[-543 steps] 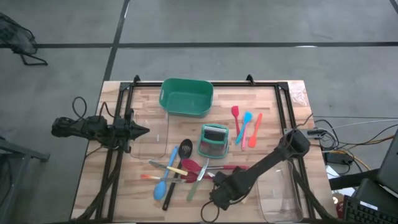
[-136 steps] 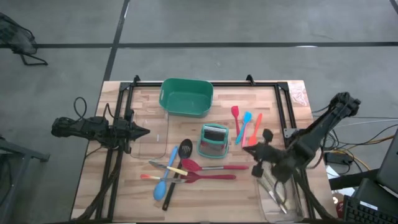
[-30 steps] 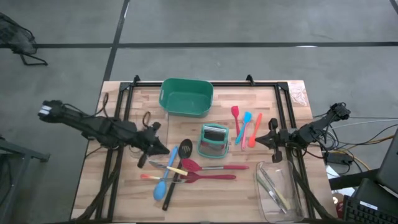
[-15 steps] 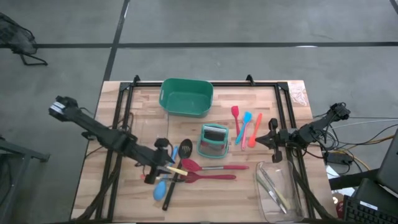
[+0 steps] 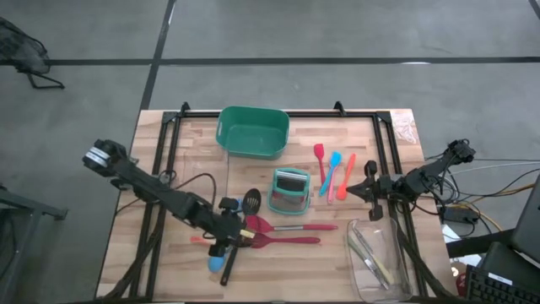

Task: Pick & Place Kitchen Items
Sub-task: Put the yellow table knife into the bottom transparent bin

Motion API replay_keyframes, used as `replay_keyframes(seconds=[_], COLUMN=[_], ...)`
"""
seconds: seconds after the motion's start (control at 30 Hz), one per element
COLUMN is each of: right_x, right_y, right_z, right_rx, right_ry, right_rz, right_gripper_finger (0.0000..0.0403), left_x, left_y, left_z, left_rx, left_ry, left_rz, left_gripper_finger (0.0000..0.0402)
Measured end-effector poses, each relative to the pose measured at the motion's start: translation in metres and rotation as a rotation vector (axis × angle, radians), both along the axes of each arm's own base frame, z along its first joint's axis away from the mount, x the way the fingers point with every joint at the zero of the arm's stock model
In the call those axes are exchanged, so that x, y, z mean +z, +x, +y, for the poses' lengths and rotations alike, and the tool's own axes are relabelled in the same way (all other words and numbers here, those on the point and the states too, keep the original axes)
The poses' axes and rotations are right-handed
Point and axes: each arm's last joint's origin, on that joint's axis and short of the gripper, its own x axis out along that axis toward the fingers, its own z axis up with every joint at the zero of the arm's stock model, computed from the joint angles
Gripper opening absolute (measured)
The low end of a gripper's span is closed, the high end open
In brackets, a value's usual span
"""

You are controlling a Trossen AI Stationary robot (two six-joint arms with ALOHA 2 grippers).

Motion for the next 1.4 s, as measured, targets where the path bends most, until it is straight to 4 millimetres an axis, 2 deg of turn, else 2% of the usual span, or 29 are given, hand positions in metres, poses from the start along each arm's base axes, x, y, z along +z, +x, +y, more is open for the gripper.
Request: replay_keyframes(seconds=[0.47, 0.9, 1.07, 1.4], right_x=[0.0, 0.0, 0.0, 0.0], right_y=[0.0, 0.0, 0.0, 0.0], right_z=[0.0, 0.0, 0.0, 0.0], right_rx=[-0.002, -0.017, -0.017, -0.017], right_ry=[-0.02, -0.031, -0.034, -0.035], right_rz=[0.0, 0.0, 0.001, 0.001], right_gripper_finger=[0.0008, 0.0008, 0.0008, 0.0008], left_x=[-0.027, -0.032, -0.033, -0.029], left_y=[0.018, 0.02, 0.02, 0.022], left_z=[-0.007, -0.001, 0.0, -0.001], left_rx=[0.009, 0.037, 0.032, -0.023], left_ry=[0.079, 0.109, 0.1, 0.13], left_rz=[0.114, 0.119, 0.128, 0.108], left_gripper_finger=[0.0213, 0.0206, 0.0173, 0.0054])
